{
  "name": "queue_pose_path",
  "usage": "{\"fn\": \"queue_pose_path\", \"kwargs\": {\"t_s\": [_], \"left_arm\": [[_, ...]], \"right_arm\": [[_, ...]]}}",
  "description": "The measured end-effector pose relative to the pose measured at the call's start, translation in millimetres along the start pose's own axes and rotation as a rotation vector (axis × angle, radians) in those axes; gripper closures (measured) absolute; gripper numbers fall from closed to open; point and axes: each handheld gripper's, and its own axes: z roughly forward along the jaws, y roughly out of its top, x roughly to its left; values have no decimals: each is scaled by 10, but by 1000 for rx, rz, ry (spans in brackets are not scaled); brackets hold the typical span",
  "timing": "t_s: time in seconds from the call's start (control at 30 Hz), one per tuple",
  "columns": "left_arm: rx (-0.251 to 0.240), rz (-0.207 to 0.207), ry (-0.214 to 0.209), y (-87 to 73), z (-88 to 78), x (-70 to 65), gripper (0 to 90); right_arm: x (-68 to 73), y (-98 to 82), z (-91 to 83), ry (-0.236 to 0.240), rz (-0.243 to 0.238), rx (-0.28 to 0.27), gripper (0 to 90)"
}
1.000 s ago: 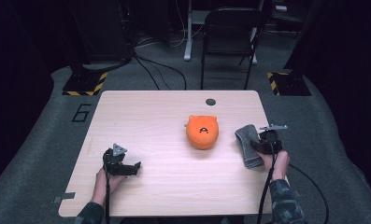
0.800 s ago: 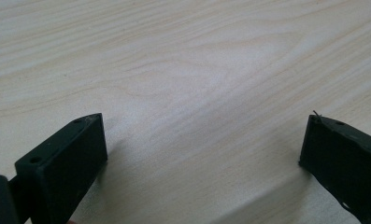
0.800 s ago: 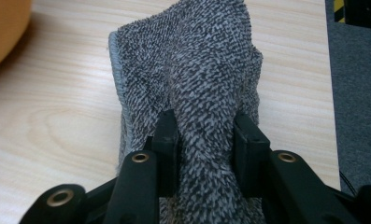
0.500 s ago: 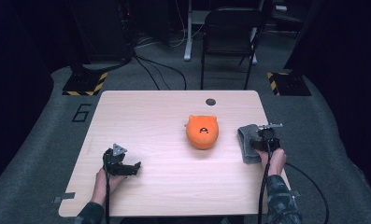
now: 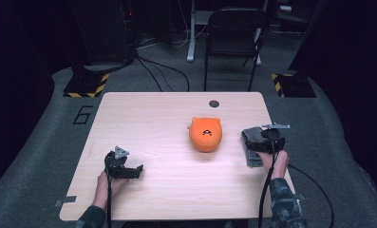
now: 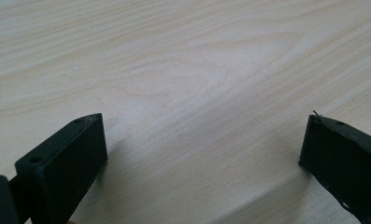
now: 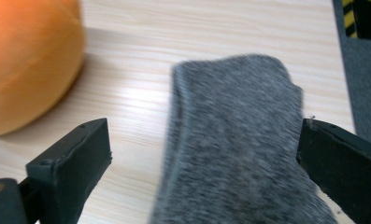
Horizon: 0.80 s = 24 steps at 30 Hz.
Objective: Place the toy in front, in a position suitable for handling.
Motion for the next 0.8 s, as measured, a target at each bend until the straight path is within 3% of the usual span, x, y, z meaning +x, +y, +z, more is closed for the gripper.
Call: {"fn": "queue_pose_path", "kwargs": {"t_s": [0.23, 0.47, 0.5, 0.53, 0.57, 0.67, 0.7, 0.8], "left_arm": [[0, 1, -1, 0, 1, 0, 5], [-1, -2, 0, 0, 1, -2, 5], [-1, -2, 0, 0, 2, -3, 5], [-1, -2, 0, 0, 2, -3, 4], [-1, -3, 0, 0, 1, -3, 4], [-1, -2, 0, 0, 1, -3, 5], [-1, -2, 0, 0, 1, -3, 5], [-1, -2, 0, 0, 1, -2, 5]], "right_arm": [[261, 104, -39, 106, -8, -22, 12], [532, 191, -16, 150, -34, -28, 0], [646, 233, 11, 170, -39, -31, 0], [646, 233, 11, 170, -39, -31, 0], [758, 281, 40, 182, -47, -35, 0], [921, 354, 83, 202, -54, -37, 0], [921, 354, 83, 202, -54, -37, 0], [1112, 443, 164, 200, -63, -42, 0]]}}
